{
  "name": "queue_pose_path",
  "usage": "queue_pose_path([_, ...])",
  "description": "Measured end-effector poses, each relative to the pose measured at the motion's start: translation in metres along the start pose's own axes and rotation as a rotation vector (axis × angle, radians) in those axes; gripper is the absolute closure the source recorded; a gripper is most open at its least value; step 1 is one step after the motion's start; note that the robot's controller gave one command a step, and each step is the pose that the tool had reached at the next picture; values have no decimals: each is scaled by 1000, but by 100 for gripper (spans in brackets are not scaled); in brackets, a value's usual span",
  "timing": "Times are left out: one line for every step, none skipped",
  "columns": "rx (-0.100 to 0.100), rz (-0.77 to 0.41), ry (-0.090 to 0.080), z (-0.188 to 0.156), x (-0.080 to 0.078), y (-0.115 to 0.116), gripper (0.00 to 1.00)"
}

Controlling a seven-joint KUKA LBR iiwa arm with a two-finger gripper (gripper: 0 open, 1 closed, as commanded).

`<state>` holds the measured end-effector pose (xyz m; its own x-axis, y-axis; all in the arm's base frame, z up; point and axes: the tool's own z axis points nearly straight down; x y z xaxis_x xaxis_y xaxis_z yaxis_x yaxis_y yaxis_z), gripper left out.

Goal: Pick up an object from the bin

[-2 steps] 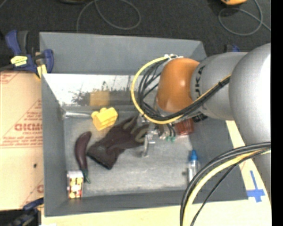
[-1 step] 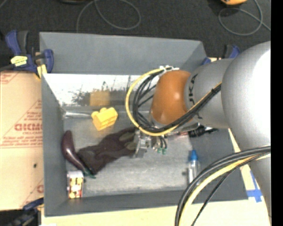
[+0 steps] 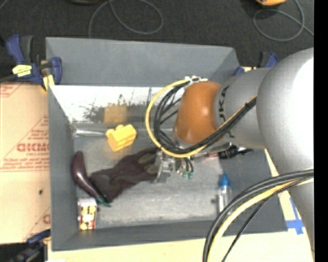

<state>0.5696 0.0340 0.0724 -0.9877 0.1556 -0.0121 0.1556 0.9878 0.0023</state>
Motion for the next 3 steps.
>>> queue_pose_path([0,-32,-3,-75,-6,3,100])
queue_pose_path([1,-32,-3,-75,-6,3,100])
queue_pose_path([1,-103,-10,-228,-15,0,100])
